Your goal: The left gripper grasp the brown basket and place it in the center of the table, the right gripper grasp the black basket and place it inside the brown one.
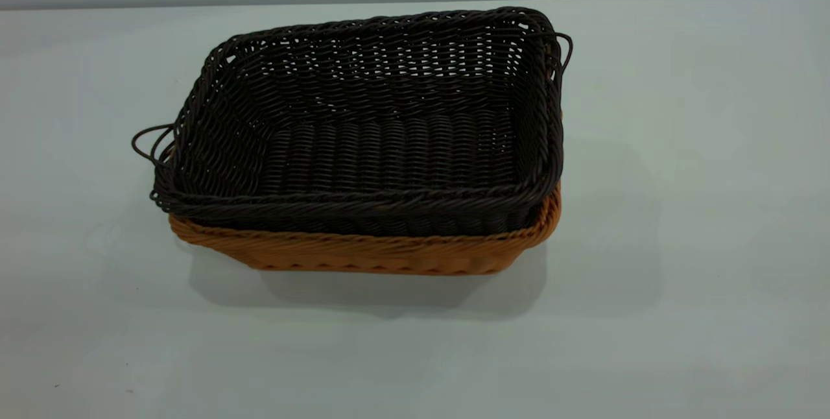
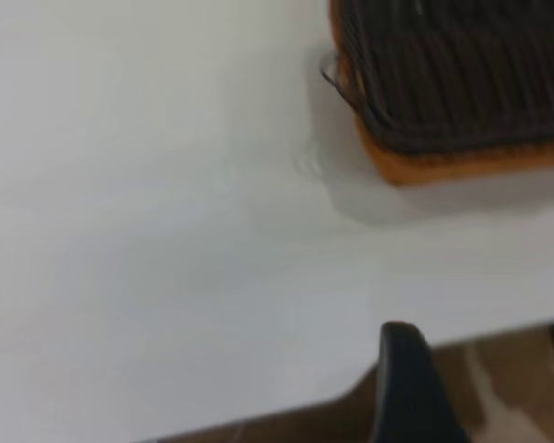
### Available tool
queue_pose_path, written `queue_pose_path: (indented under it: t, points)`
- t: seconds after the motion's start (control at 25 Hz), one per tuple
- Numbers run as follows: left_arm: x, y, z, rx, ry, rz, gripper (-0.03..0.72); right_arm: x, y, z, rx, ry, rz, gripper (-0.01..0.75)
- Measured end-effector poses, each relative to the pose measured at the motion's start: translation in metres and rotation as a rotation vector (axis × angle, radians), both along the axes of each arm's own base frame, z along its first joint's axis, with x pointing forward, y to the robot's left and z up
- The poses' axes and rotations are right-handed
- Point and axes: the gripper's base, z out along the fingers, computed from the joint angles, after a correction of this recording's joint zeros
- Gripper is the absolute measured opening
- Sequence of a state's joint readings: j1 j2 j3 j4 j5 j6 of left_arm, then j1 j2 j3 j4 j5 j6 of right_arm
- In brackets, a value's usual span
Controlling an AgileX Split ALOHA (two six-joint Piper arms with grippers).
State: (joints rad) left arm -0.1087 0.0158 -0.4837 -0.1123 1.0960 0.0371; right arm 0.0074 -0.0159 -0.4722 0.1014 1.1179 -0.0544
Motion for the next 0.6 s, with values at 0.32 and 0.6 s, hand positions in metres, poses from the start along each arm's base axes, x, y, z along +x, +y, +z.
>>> queue_pose_path:
  t: [0.32, 0.6]
  points:
    - [-0.0046, -0.0008, -0.001, -0.001, -0.027, 0.085, 0.386, 0.0, 0.0, 0.0, 0.0, 0.0, 0.004, 0.542]
    - [-0.0046, -0.0008, -0.001, -0.001, -0.027, 0.085, 0.386, 0.0, 0.0, 0.0, 0.0, 0.0, 0.004, 0.542]
